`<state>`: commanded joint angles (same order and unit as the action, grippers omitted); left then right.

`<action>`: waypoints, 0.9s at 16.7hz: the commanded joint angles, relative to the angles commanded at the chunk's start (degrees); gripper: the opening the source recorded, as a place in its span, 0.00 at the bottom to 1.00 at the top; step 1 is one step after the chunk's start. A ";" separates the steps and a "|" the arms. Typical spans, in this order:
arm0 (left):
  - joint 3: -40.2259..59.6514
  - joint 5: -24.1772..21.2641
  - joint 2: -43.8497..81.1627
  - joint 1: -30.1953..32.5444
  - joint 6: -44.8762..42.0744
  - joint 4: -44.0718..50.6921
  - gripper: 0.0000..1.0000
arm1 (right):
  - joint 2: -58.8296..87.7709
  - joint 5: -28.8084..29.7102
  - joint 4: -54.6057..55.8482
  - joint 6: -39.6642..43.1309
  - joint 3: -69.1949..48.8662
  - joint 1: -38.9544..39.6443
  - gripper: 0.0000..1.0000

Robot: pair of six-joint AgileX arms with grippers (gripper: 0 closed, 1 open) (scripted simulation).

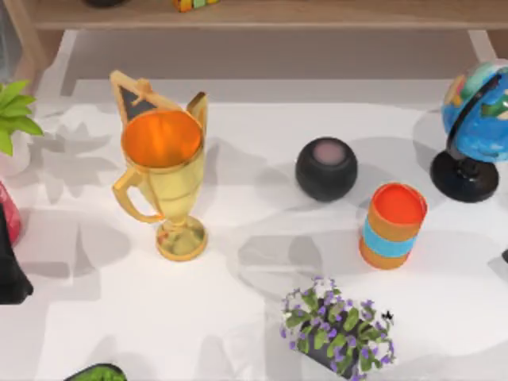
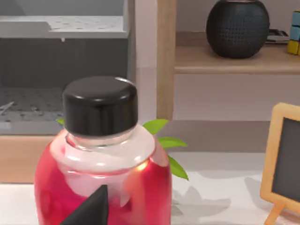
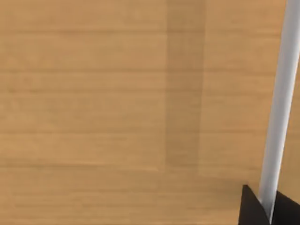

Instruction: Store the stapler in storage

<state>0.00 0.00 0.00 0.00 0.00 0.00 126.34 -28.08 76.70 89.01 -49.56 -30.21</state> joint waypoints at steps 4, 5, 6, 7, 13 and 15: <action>0.00 0.00 0.00 0.00 0.00 0.00 1.00 | -1.74 -1.58 2.51 -0.02 4.01 -1.49 0.00; 0.00 0.00 0.00 0.00 0.00 0.00 1.00 | -2.18 -1.95 3.05 -0.01 5.08 -1.89 0.00; 0.00 0.00 0.00 0.00 0.00 0.00 1.00 | -2.57 -2.28 3.73 -0.01 6.47 -2.28 0.00; 0.00 0.00 0.00 0.00 0.00 0.00 1.00 | -3.10 -2.73 4.63 -0.02 7.94 -2.69 0.00; 0.00 0.00 0.00 0.00 0.00 0.00 1.00 | -3.82 -3.48 5.75 -0.05 9.46 -3.30 0.00; 0.00 0.00 0.00 0.00 0.00 0.00 1.00 | -4.23 -4.09 6.46 -0.02 10.44 -3.90 0.00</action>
<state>0.00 0.00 0.00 0.00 0.00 0.00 122.11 -32.17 83.16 88.99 -39.12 -34.11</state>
